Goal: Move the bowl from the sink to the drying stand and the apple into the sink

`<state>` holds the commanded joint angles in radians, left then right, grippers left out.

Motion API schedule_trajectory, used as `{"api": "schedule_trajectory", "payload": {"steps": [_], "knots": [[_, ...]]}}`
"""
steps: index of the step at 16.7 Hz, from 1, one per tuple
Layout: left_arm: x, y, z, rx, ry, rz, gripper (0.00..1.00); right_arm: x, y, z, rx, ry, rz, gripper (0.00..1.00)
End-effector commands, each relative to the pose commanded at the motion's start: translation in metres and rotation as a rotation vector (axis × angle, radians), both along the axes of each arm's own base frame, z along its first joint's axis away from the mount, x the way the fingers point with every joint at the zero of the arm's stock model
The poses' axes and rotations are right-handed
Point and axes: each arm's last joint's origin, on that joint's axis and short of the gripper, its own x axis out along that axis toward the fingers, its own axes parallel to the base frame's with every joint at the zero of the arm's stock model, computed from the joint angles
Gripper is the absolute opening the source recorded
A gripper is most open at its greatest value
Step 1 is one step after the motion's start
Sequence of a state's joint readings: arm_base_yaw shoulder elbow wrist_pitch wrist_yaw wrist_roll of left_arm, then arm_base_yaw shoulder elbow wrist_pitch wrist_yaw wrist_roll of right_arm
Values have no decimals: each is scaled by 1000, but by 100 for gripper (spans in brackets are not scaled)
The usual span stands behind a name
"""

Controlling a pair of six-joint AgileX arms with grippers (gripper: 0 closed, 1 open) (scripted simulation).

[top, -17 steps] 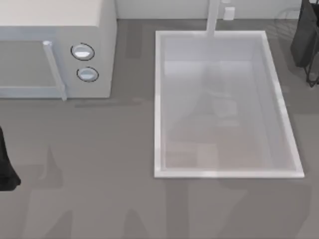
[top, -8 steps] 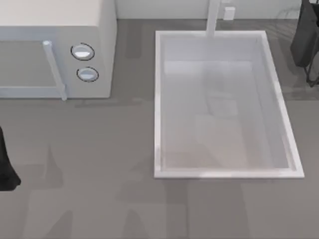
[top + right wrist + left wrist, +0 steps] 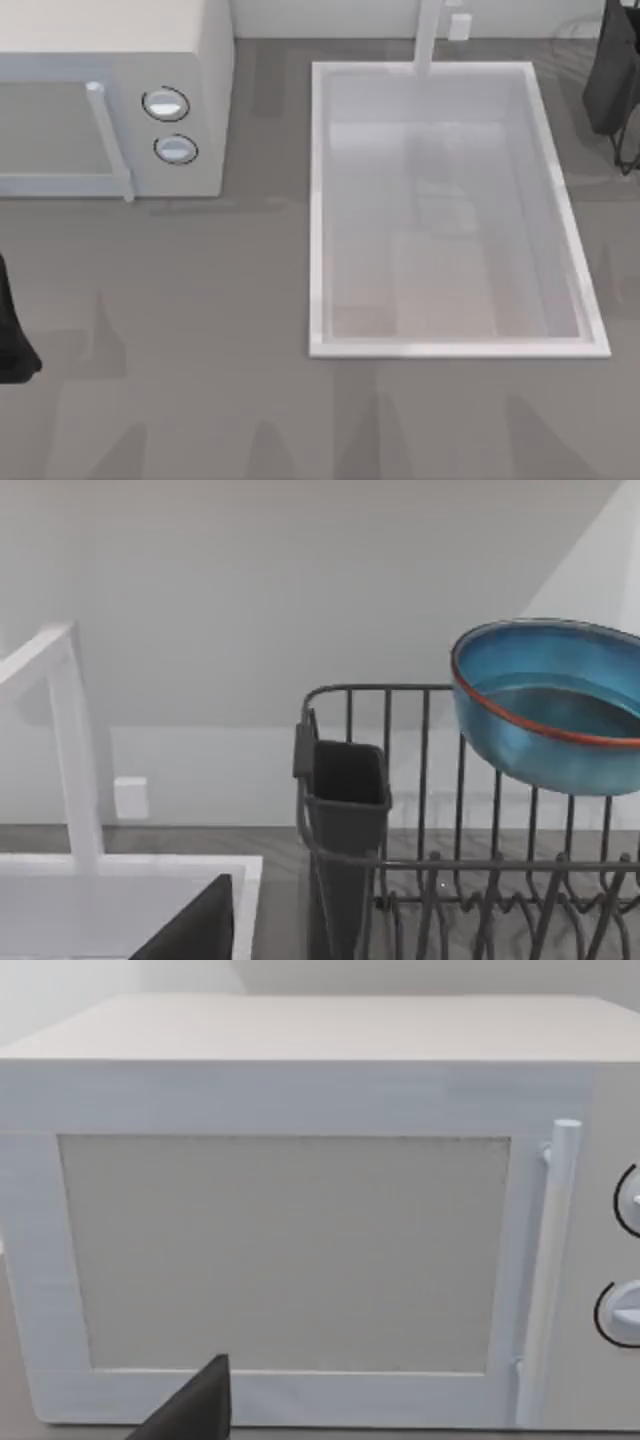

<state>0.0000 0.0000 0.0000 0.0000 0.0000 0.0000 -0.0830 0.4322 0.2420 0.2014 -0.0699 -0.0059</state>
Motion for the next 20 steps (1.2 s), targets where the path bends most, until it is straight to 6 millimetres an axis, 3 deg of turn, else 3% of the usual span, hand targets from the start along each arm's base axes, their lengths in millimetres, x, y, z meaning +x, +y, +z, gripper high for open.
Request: {"api": "schedule_trajectory", "payload": {"steps": [3, 7, 20], "knots": [[0, 0, 0, 0, 0, 0, 100, -21, 5, -32, 4, 6, 3, 100], [0, 0, 0, 0, 0, 0, 100, -30, 8, -60, 12, 10, 10, 100], [0, 0, 0, 0, 0, 0, 100, -31, 9, -64, 14, 10, 12, 100]]}}
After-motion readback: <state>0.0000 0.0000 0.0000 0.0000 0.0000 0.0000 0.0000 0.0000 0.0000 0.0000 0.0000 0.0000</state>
